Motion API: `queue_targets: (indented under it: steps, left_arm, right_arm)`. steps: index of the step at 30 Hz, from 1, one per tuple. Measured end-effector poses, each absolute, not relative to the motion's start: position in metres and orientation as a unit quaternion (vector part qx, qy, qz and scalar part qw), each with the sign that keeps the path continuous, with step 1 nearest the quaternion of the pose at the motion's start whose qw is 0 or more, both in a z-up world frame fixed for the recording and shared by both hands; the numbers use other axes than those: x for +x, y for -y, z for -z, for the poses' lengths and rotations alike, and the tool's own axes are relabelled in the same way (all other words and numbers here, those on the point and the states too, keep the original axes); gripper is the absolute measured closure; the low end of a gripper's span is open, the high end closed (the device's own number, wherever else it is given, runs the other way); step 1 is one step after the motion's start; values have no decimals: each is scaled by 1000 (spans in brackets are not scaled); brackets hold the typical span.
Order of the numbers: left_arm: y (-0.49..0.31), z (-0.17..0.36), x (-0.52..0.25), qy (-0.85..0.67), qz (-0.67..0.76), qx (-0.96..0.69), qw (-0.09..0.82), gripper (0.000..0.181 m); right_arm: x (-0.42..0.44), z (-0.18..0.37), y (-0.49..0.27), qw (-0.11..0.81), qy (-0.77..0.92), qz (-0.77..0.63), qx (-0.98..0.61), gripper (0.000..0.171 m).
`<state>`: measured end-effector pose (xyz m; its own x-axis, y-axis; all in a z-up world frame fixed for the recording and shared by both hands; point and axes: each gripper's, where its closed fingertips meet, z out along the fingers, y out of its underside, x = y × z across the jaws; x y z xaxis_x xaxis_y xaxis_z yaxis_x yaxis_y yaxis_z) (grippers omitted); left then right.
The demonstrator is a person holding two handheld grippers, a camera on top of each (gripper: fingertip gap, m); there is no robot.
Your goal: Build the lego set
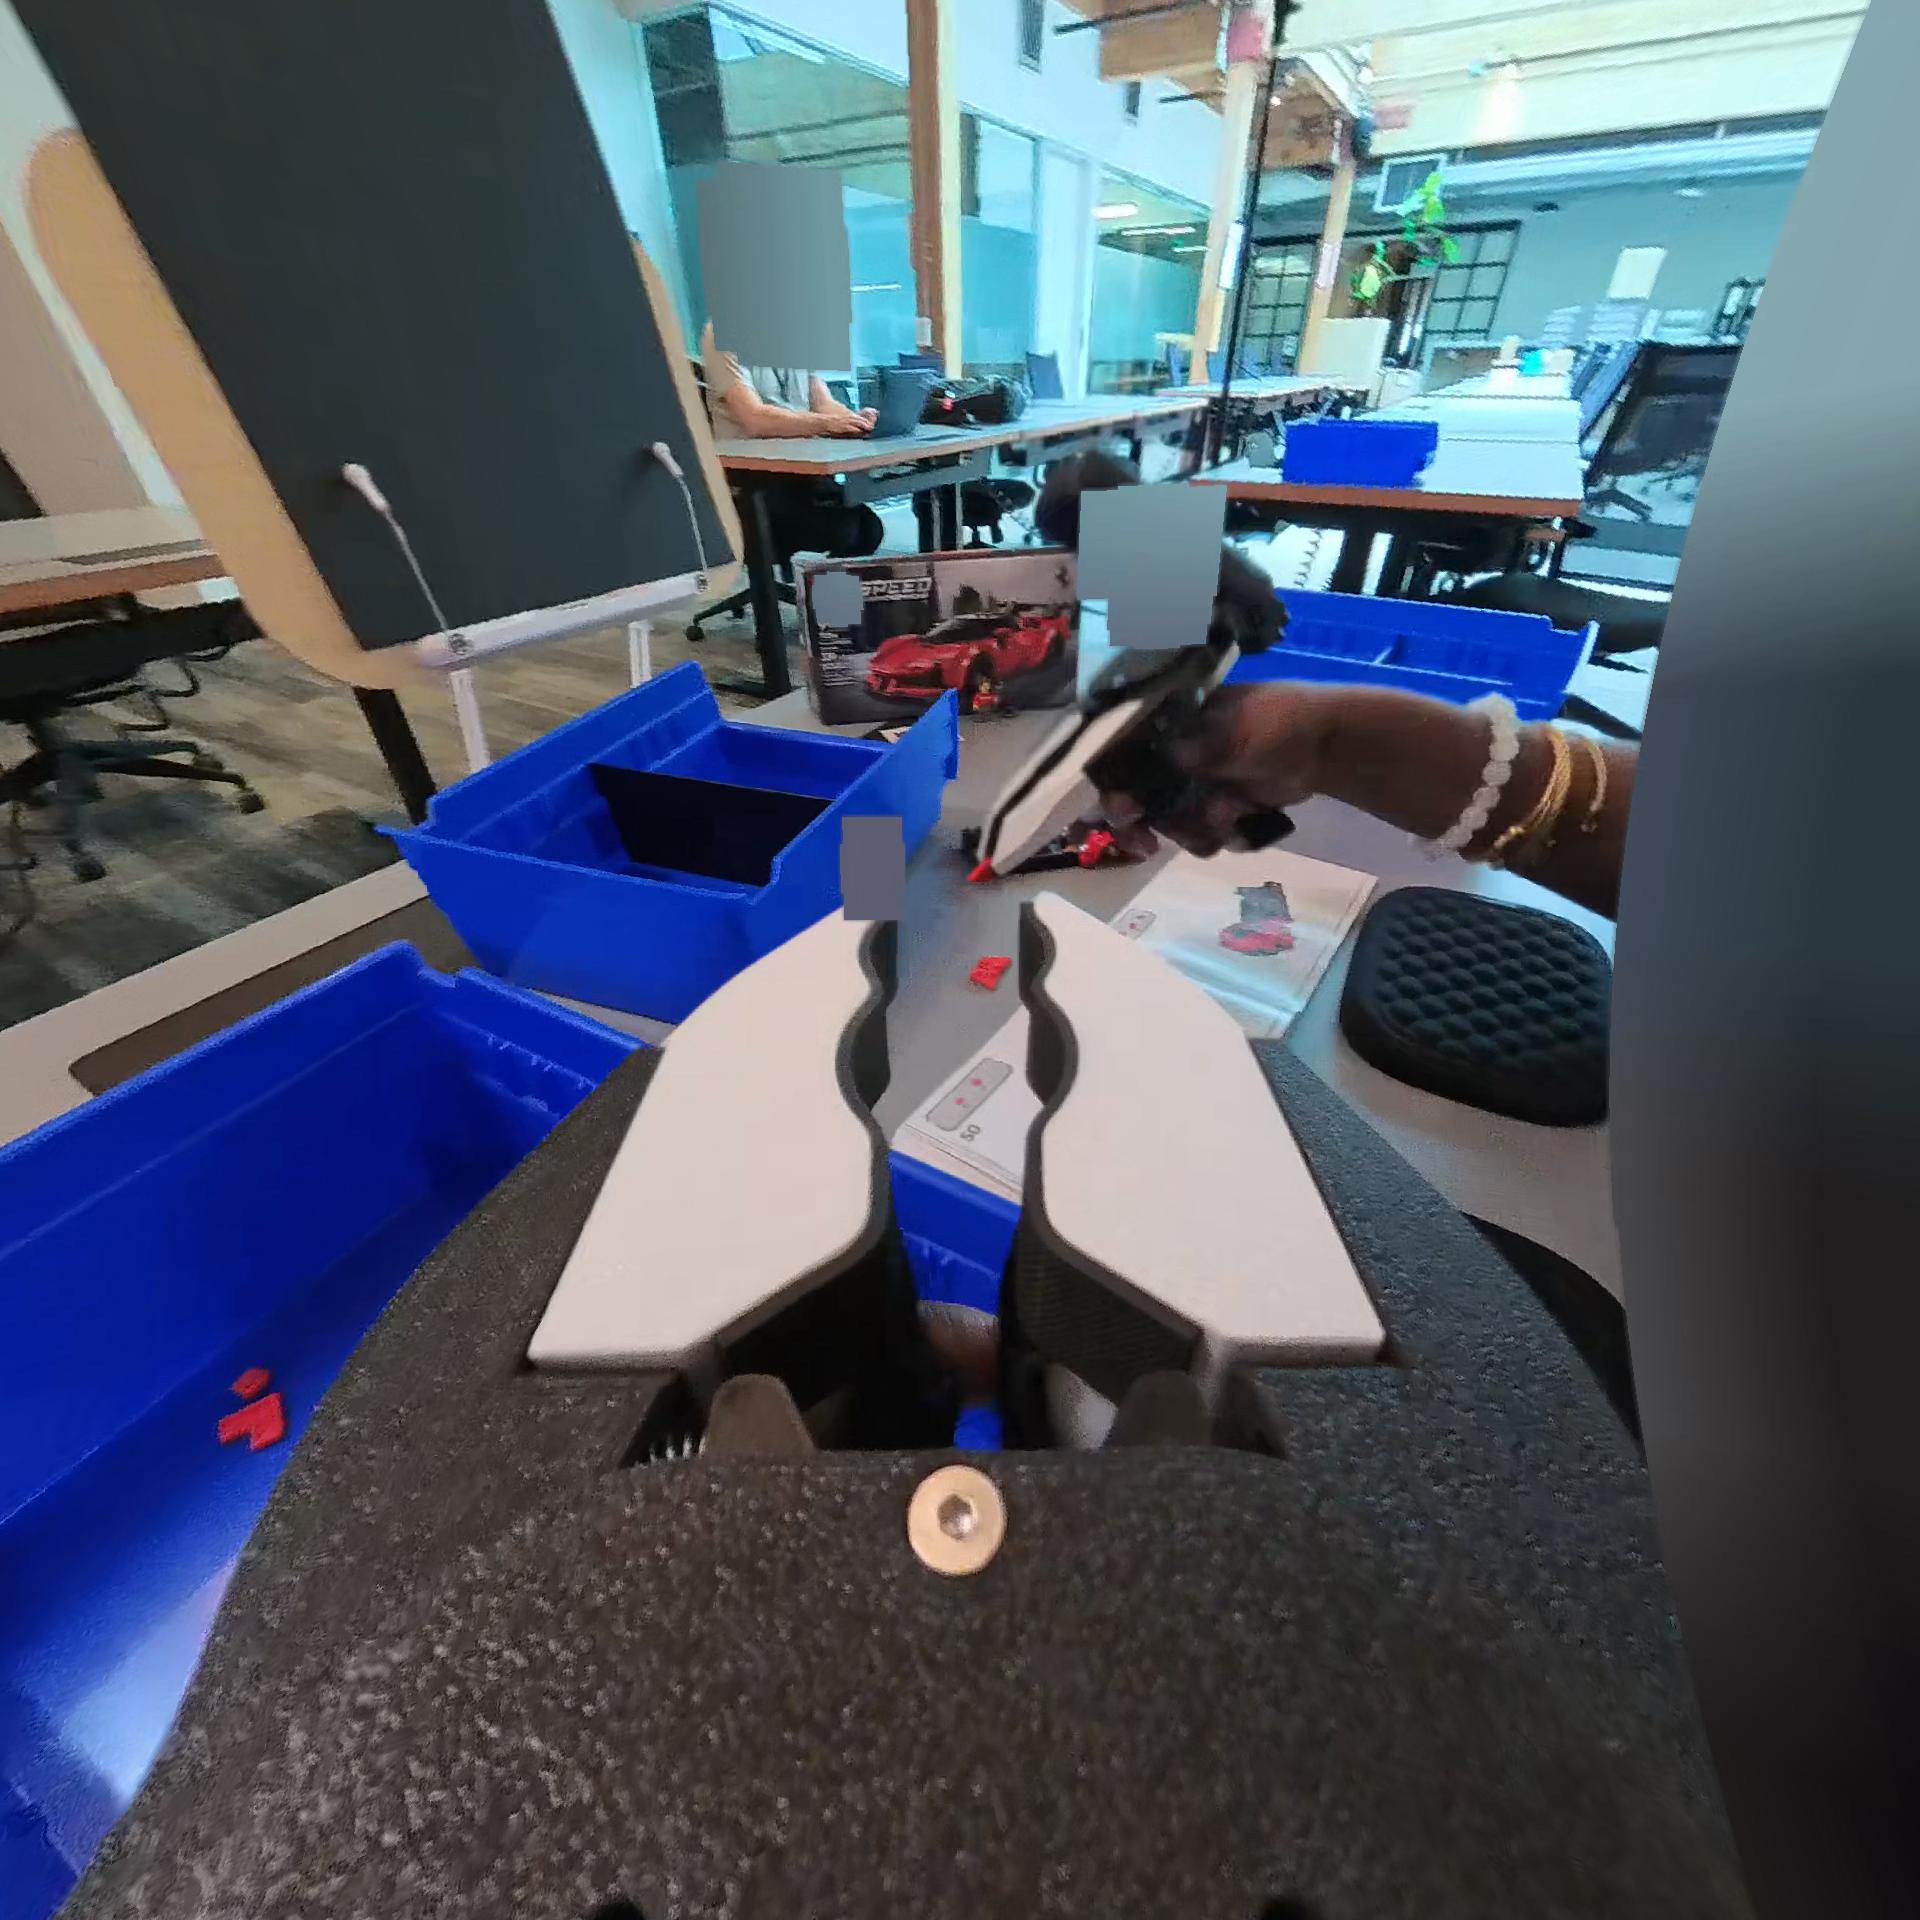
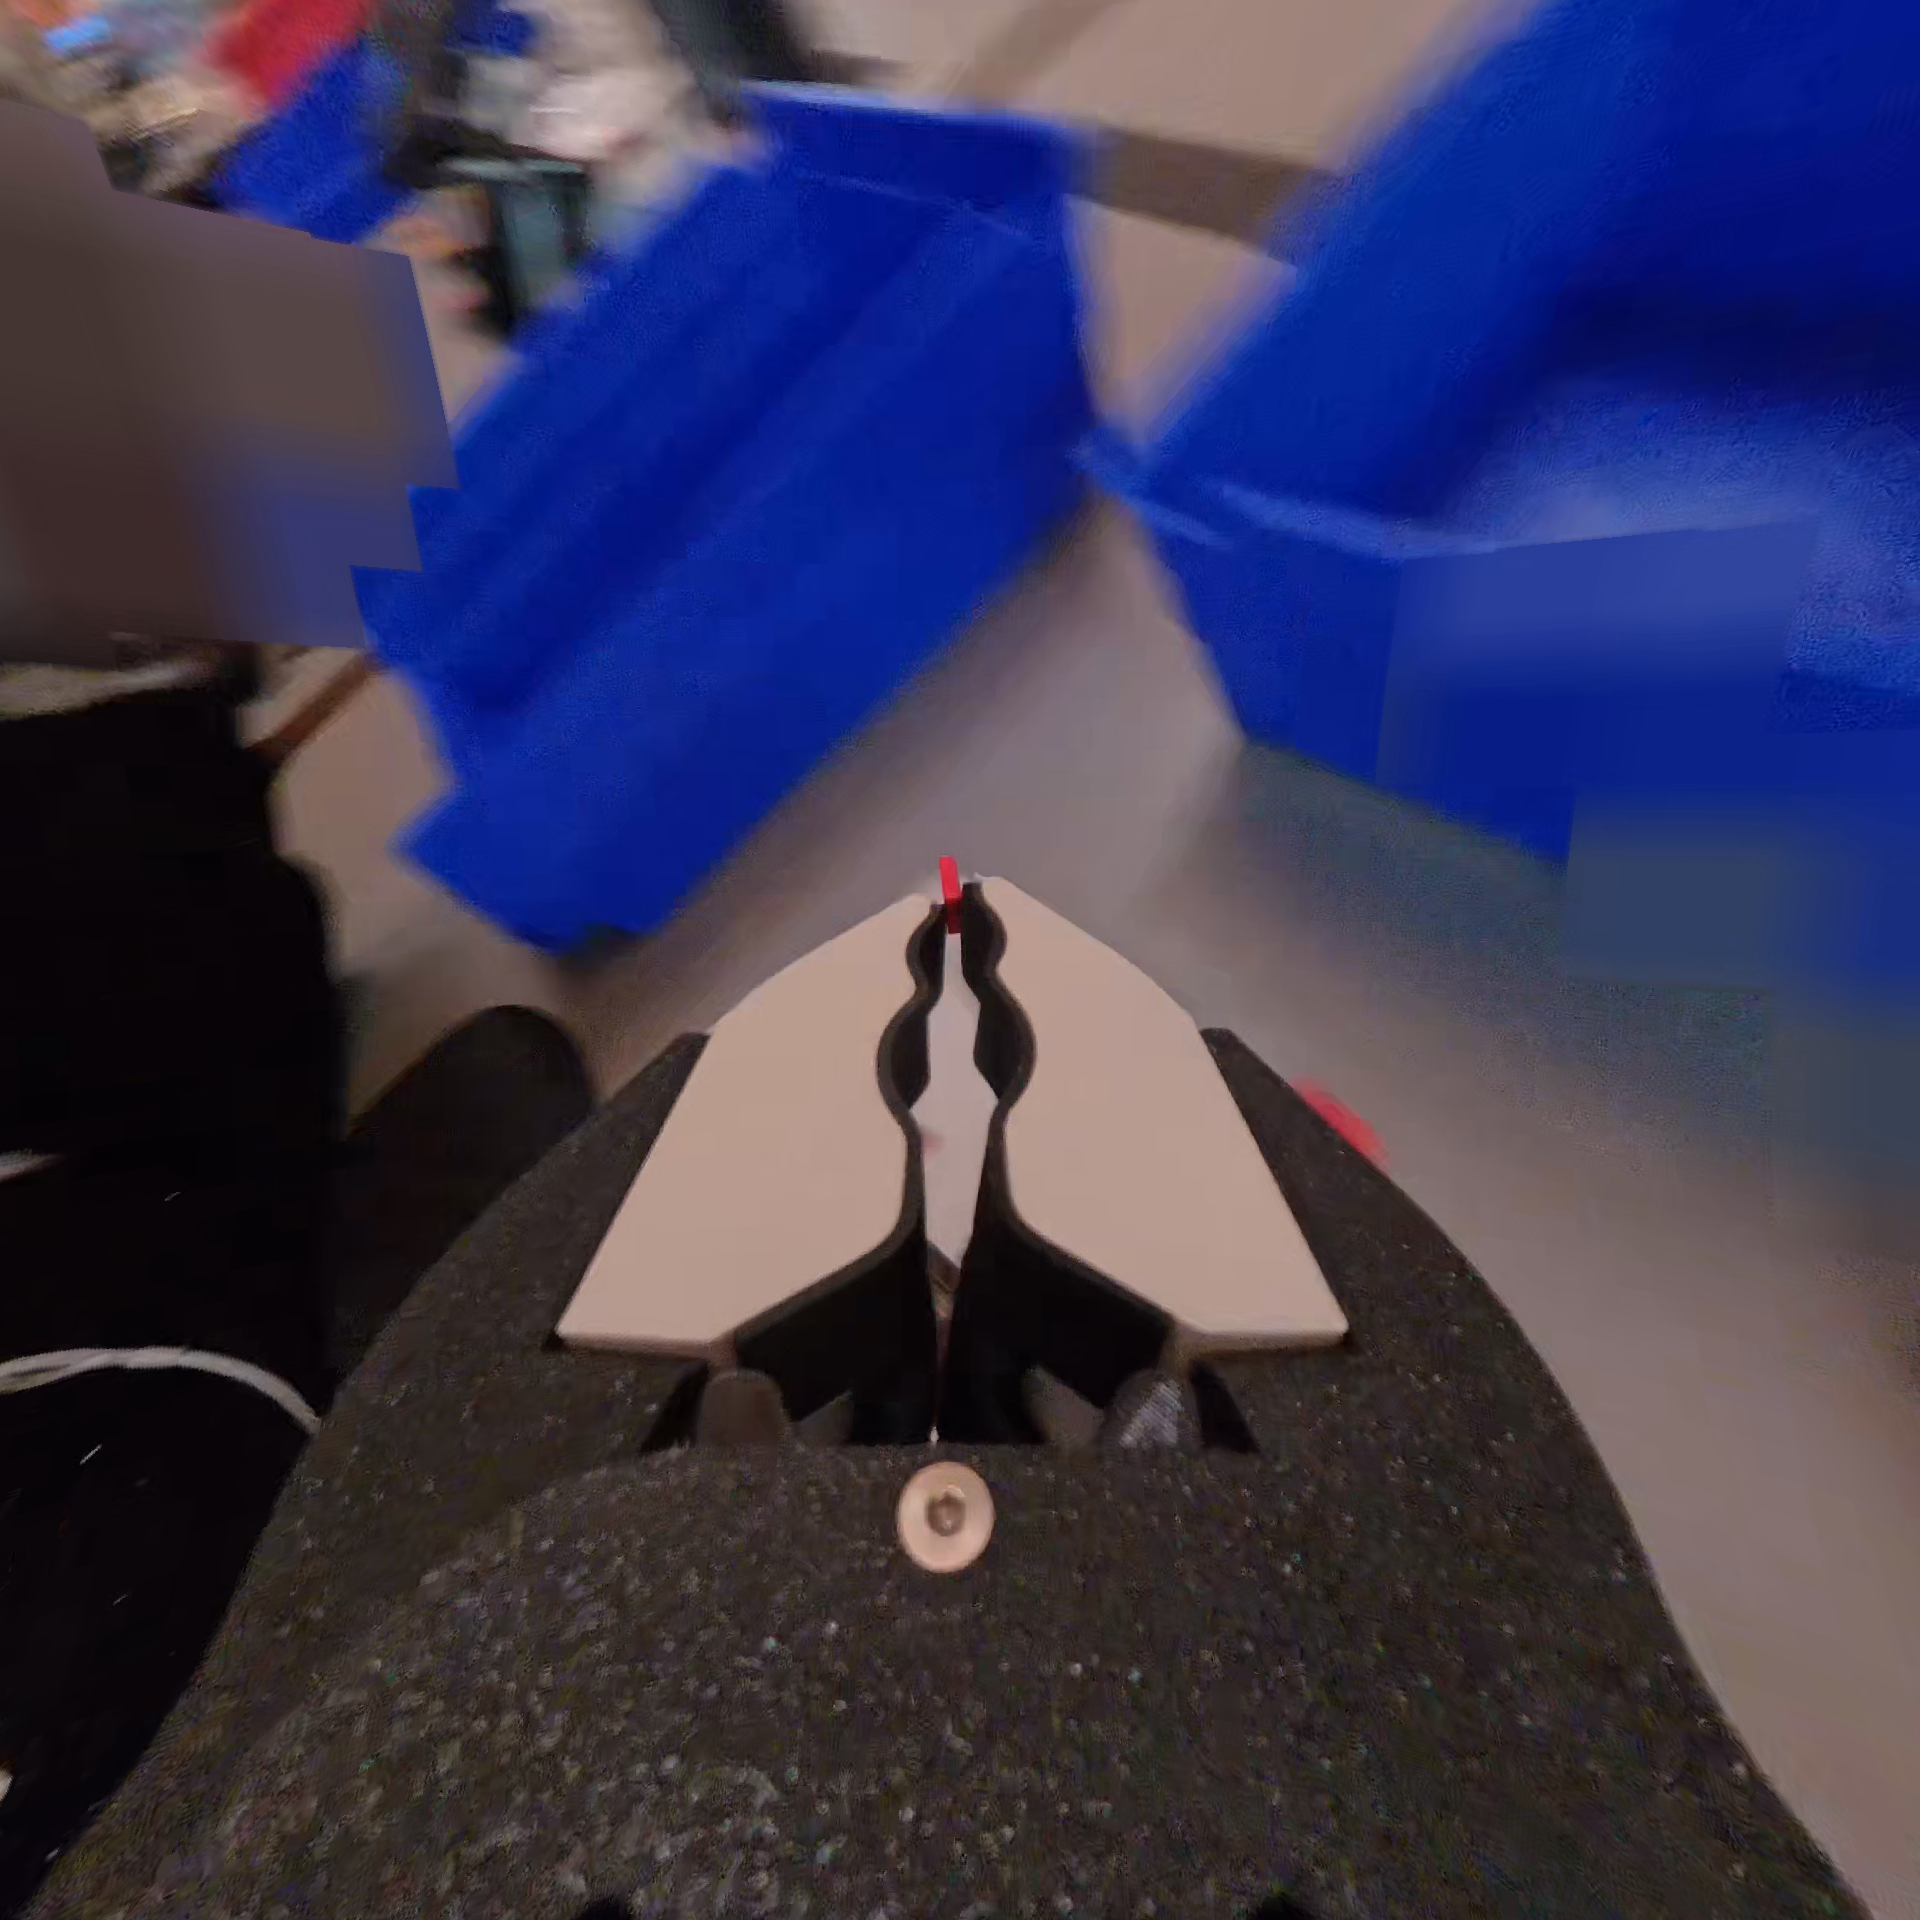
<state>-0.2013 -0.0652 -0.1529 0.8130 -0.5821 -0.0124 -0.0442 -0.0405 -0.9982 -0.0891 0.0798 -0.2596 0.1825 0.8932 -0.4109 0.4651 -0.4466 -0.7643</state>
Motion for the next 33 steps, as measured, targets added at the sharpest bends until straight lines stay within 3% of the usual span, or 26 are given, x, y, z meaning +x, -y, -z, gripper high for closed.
queue_targets:
  steps: [3,8,23,30,33]
  left_arm:
    - [67,153,-205,-223,204,-693,655,160]
    - [69,151,-206,-224,201,-690,658,161]
    - [67,158,-209,-220,202,-701,648,165]
    - [66,160,-208,-223,201,-703,645,164]
    - [66,159,-207,-224,201,-702,646,164]
  right_arm:
    - [-32,314,-129,197,322,-426,-823,168]
    - [0,340,-153,155,260,-426,-853,168]
    - [6,362,-157,133,343,-296,-881,163]
    - [12,353,-162,188,457,-218,-841,155]
    - [8,342,-168,227,523,-189,-799,163]
